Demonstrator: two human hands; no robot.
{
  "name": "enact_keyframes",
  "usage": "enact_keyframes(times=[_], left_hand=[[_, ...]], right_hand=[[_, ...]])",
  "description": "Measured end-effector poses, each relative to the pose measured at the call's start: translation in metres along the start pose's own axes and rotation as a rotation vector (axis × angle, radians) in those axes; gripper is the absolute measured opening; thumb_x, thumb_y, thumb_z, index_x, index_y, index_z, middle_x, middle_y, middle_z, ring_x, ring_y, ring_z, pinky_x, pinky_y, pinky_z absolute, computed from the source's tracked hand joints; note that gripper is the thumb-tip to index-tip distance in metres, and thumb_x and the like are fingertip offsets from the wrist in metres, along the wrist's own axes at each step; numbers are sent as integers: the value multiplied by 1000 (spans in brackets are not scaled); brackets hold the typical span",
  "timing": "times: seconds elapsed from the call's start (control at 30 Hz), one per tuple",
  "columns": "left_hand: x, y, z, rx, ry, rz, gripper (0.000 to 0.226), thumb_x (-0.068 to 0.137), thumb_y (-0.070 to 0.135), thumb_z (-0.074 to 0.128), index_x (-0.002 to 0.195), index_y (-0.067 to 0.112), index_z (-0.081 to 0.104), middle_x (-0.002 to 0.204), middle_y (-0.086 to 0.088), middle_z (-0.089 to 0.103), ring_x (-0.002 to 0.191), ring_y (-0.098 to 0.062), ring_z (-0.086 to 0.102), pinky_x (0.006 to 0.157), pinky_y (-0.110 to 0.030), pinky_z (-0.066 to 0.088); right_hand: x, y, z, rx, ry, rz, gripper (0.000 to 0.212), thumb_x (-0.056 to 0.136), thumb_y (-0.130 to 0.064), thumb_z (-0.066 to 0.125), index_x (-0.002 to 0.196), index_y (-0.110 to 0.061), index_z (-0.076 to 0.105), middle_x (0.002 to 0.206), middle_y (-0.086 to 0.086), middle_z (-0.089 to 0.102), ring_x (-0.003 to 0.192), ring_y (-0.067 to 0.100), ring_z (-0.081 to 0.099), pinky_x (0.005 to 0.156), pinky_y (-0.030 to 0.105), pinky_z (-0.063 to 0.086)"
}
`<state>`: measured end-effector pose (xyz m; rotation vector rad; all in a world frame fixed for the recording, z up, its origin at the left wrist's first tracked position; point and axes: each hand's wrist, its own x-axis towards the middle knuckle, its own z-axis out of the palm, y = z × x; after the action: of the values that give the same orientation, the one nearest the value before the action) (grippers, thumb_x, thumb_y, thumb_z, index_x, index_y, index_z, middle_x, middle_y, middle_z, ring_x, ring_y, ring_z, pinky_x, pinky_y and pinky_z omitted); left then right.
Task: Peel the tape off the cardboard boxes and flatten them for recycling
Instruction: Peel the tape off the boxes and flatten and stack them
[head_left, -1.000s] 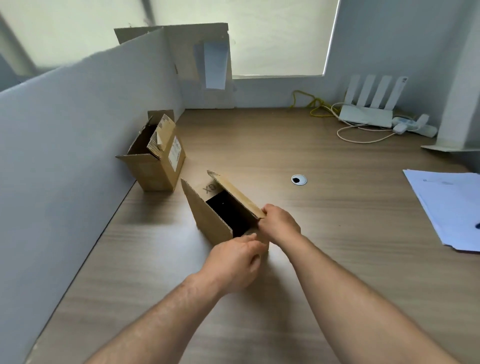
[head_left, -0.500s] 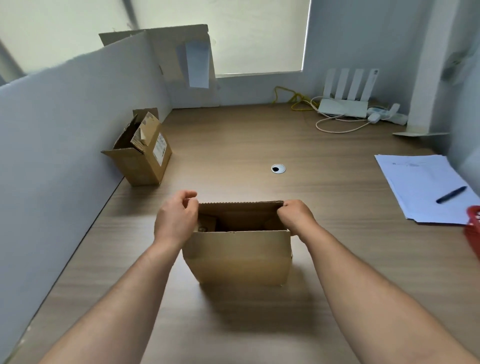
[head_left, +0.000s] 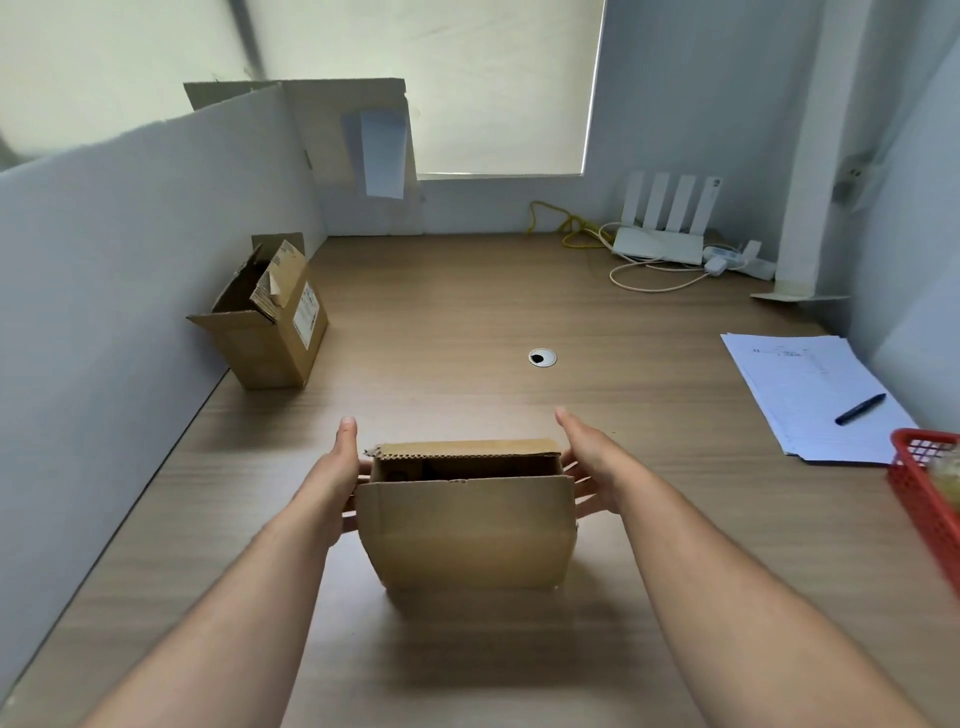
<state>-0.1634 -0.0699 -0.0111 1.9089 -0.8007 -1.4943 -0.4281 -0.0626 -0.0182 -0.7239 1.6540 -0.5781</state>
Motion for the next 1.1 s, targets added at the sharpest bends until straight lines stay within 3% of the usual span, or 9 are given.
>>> enact_keyframes(times=[0.1,0.2,0.27,0.33,0.4,0.57,0.7,0.83,1.1], left_hand=[[0,8,-1,-113,-25,64,80,90,75,20,94,8,63,92,-11,67,85,-22,61,70,-36,47],[2,21,-5,-279,1,139,84,87,78,24,99,4,61,96,-12,64,96,-24,59,86,-47,51],[5,26,-8,-325,16,176,87,86,79,25,116,3,55,96,-13,66,97,-23,57,95,-52,46],[5,28,-10,-315,-3,207,85,87,77,25,119,4,54,85,-11,72,91,-21,59,99,-52,44],[4,28,-11,-279,-16,232,79,88,77,24,108,9,60,64,-3,70,82,-16,61,97,-49,45],[11,23,-13,-312,25,257,75,85,80,26,78,11,57,79,-5,61,78,-17,58,93,-50,46],[19,17,-27,-315,-63,260,73,83,79,37,96,13,65,94,-4,69,86,-17,63,86,-44,49],[32,8,-38,-306,-82,338,56,83,53,57,124,15,61,109,-4,69,85,-21,63,60,-28,46],[16,0,-53,-203,35,457,39,96,52,46,106,20,67,101,-3,68,83,-15,62,65,-30,46]], right_hand=[[0,-8,2,7,26,-115,19,92,-27,48,87,-14,61,79,1,56,69,17,56,63,30,47],[2,-16,1,220,-1,-277,43,83,-2,45,126,-3,52,85,-1,54,81,13,53,72,34,43],[-4,-21,3,332,-49,-331,39,87,-9,46,124,1,49,89,-2,56,85,14,52,72,36,40],[-6,-25,5,410,-58,-301,28,94,-31,47,112,-12,59,90,-2,60,85,15,54,72,38,42],[-4,-25,8,398,-40,-270,40,93,-51,45,111,-17,59,94,-1,64,89,16,57,76,42,47],[1,-21,16,415,33,-265,59,90,-66,38,91,-13,62,83,6,66,83,19,60,81,48,49],[3,-21,22,425,79,-271,56,89,-63,43,66,-14,55,72,6,61,74,19,59,80,47,49],[3,-19,34,381,24,-310,24,90,-38,56,85,-15,61,73,5,60,66,20,56,65,36,51],[6,0,62,371,13,-237,22,99,-30,44,87,-17,57,72,4,57,62,21,55,59,33,49]])
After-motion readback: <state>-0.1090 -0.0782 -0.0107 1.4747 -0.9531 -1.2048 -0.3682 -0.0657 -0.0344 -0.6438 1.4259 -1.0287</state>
